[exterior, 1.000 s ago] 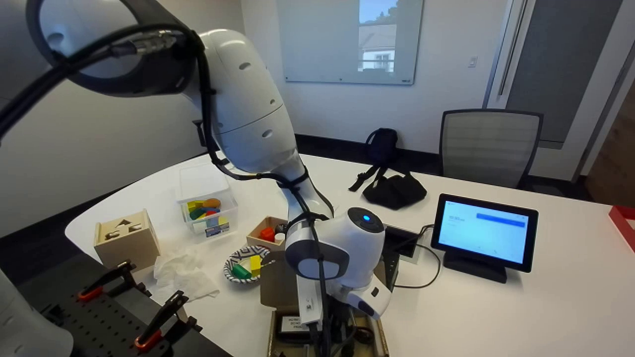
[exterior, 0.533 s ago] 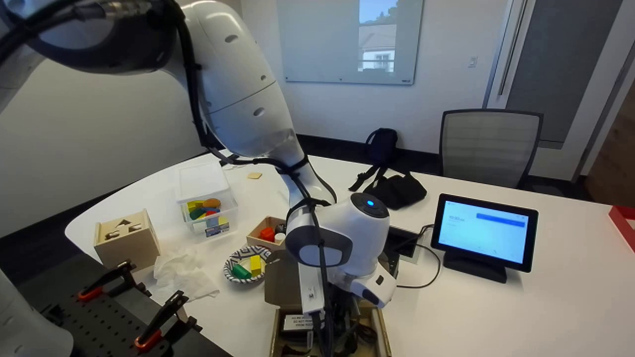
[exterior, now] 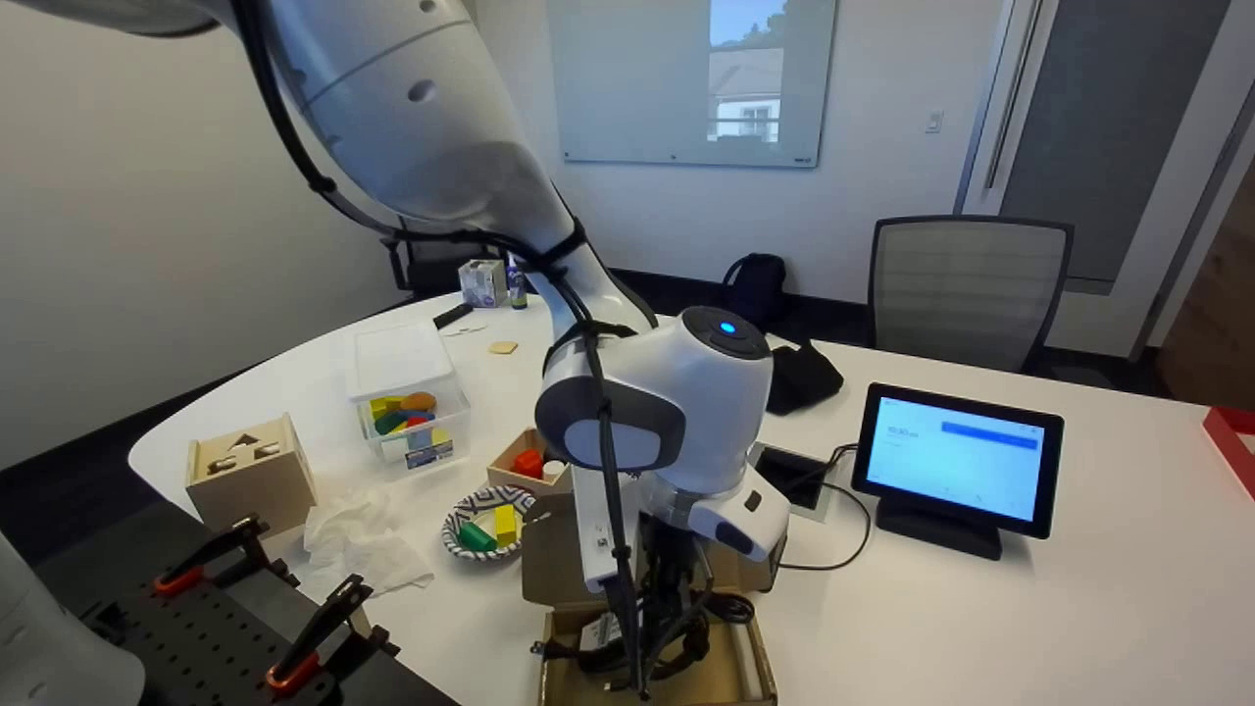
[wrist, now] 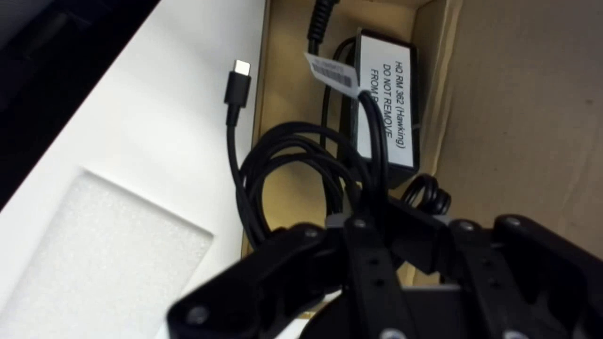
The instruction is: Remove the white foam and the cable from the cardboard box, then close the lid
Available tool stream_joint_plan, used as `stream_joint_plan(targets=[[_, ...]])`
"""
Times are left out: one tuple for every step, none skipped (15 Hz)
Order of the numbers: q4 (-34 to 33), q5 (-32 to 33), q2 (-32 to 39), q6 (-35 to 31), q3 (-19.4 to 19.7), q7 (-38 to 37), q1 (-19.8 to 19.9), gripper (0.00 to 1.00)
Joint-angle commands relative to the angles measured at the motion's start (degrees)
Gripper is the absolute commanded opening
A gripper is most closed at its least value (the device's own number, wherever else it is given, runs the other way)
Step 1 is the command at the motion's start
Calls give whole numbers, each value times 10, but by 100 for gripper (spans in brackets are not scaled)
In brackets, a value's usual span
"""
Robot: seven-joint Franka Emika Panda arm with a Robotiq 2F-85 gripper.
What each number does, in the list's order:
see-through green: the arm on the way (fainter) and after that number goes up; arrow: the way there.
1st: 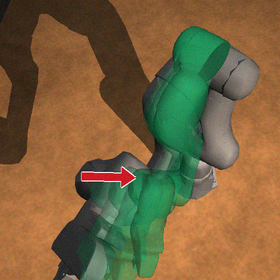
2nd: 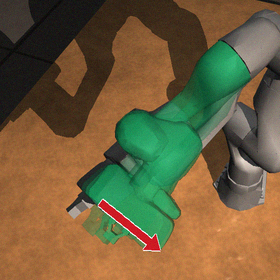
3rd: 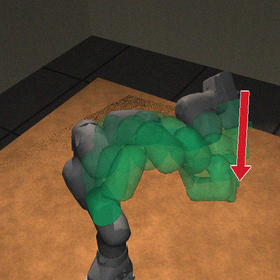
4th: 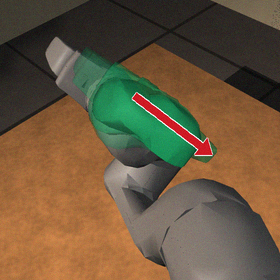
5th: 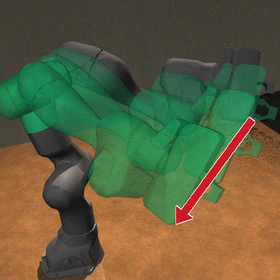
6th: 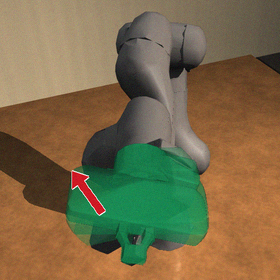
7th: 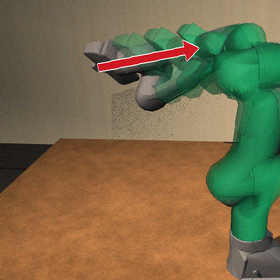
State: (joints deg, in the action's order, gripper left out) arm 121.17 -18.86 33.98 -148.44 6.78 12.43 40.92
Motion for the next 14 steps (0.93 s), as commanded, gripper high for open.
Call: stream_joint_plan(targets=[[76,-13,-108,13,7,29,19,2],[85,-18,-129,15,13,33,27,2],[93,-22,-148,13,21,34,33,2],[101,-30,-169,11,27,43,44,2],[107,-35,-188,10,37,45,50,2],[108,-44,-204,7,46,49,59,2],[107,-53,-218,9,53,58,67,2],[103,-60,-231,10,61,63,74,2],[99,-72,-240,9,67,70,80,2],[92,-88,-250,8,71,79,86,2],[86,-104,-255,2,74,85,89,2],[79,-117,-258,-5,77,86,88,2],[73,-123,-261,-9,82,84,86,2],[64,-129,-256,-22,87,75,82,2]])
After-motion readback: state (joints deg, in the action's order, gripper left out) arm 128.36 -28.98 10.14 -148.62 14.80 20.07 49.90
